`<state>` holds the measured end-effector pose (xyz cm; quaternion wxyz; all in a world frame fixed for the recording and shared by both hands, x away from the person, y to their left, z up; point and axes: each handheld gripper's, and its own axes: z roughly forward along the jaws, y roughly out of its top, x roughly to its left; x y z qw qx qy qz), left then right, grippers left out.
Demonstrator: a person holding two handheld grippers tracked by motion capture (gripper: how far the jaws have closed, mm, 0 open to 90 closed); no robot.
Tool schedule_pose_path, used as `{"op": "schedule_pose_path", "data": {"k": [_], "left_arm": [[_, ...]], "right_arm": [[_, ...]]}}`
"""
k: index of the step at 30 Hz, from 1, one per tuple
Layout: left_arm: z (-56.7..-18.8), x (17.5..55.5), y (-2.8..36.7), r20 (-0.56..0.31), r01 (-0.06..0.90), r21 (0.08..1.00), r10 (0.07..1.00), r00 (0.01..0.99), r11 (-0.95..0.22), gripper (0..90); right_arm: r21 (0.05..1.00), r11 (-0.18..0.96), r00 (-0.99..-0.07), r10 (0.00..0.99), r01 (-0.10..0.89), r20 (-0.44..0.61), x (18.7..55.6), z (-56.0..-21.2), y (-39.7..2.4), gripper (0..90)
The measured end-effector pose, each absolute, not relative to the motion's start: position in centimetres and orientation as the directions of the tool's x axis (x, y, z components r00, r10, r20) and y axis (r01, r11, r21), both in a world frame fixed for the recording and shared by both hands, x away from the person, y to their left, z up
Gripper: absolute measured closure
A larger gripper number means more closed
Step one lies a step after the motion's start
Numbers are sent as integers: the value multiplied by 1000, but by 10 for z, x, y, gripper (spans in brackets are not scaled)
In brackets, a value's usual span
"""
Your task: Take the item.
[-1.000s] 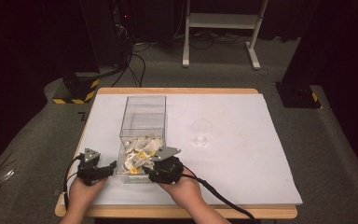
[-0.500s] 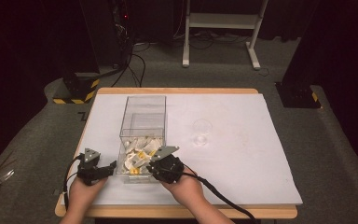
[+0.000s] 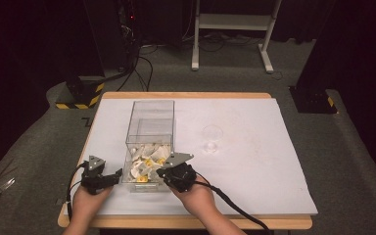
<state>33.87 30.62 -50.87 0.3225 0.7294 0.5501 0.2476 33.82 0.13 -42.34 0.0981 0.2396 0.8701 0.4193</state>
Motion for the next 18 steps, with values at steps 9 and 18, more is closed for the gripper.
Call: {"op": "schedule_pose_path", "data": {"k": [9,18], "left_arm": [[-509,339,306,5,643,743,963,271,-185,235],[-509,339,306,9,642,742,962,273,-190,235]], "right_arm": [[807,491,-856,515,328,35,338,-418,-8,900],[834,445,-846,531,327,49,337,-413,-16,900]]}}
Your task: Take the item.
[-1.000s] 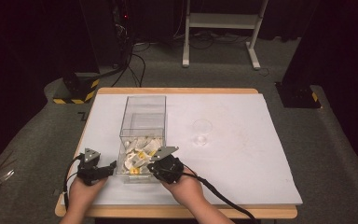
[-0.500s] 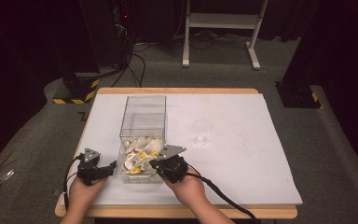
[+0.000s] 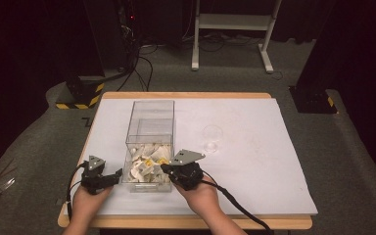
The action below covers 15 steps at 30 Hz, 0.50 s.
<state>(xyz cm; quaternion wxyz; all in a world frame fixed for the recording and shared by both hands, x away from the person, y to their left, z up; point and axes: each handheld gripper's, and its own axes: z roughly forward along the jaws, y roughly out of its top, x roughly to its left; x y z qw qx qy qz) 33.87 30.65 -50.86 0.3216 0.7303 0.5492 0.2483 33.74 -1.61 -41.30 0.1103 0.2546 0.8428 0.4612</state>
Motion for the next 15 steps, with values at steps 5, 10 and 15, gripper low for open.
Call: {"op": "schedule_pose_path", "data": {"k": [5,10,15], "left_arm": [[-509,339,306,11,642,743,962,273,-190,234],[-509,339,306,10,642,743,962,272,-190,235],[-509,339,306,12,642,743,962,272,-190,234]], "right_arm": [[846,429,-845,532,316,46,337,-410,-20,900],[855,414,-842,537,313,49,337,-407,-22,900],[867,395,-841,539,304,50,337,-404,-25,900]]}}
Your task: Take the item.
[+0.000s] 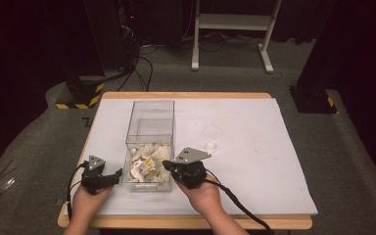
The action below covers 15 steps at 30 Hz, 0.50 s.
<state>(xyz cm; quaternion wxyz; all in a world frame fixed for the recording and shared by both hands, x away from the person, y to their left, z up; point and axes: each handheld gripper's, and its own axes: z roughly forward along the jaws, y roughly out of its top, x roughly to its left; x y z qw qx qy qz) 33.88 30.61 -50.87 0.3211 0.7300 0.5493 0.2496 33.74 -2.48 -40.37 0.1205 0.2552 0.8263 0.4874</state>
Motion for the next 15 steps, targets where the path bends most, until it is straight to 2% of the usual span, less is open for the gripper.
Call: {"op": "schedule_pose_path", "data": {"k": [15], "left_arm": [[-509,339,306,12,642,743,962,272,-190,235]], "right_arm": [[890,355,-832,553,286,47,339,-395,-32,900]]}}
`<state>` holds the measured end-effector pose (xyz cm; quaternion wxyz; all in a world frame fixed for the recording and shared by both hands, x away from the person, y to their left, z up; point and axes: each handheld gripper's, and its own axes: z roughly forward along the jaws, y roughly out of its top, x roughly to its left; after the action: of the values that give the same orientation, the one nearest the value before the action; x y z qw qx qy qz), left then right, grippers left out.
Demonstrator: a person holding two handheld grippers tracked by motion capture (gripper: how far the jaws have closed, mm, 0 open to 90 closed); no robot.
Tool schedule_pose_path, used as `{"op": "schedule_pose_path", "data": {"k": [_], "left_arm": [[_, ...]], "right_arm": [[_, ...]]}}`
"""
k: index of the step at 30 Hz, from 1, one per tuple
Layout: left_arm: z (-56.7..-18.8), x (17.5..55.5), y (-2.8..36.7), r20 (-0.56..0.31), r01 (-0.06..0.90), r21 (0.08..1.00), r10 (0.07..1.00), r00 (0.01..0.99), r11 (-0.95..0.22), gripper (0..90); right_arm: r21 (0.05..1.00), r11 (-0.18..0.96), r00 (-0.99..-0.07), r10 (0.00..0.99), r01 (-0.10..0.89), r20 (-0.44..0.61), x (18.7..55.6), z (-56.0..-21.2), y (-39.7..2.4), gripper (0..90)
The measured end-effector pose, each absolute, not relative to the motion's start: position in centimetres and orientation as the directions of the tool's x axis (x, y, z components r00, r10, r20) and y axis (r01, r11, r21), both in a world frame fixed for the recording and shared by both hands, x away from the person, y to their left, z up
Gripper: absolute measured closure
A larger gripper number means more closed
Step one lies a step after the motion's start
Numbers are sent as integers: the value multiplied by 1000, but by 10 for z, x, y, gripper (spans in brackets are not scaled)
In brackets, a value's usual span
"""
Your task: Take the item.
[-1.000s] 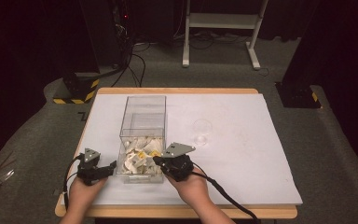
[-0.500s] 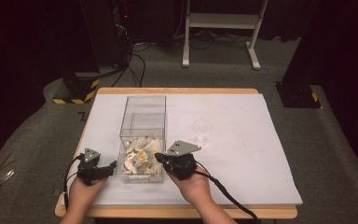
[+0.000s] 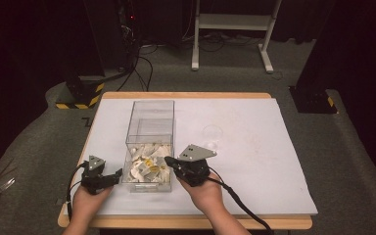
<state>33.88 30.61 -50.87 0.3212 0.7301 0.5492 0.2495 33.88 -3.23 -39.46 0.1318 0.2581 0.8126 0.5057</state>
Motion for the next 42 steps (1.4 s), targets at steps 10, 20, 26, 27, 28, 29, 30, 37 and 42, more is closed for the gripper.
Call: {"op": "schedule_pose_path", "data": {"k": [10,20,26,27,28,29,30,37,42], "left_arm": [[-509,339,306,13,641,743,962,273,-192,234],[-509,339,306,13,642,743,962,272,-191,234],[-509,339,306,14,641,743,962,272,-192,235],[-509,339,306,14,641,743,962,272,-192,234],[-509,339,306,14,641,743,962,272,-192,234],[-509,339,306,13,641,743,962,273,-192,234],[-509,339,306,13,641,743,962,272,-192,234],[-509,339,306,13,641,743,962,273,-192,235],[-509,339,306,12,642,743,962,273,-191,234]], "right_arm": [[903,340,-833,552,264,36,338,-388,-38,900],[913,318,-824,565,255,33,342,-381,-45,900],[921,299,-813,581,251,33,345,-377,-49,900],[921,297,-811,584,251,33,345,-377,-50,900],[923,294,-809,586,250,32,346,-376,-51,900],[924,292,-807,589,248,30,346,-375,-51,900],[925,289,-805,593,247,29,347,-375,-52,900],[929,279,-791,611,242,22,350,-372,-58,900],[930,280,-783,622,236,12,350,-371,-63,900]]}}
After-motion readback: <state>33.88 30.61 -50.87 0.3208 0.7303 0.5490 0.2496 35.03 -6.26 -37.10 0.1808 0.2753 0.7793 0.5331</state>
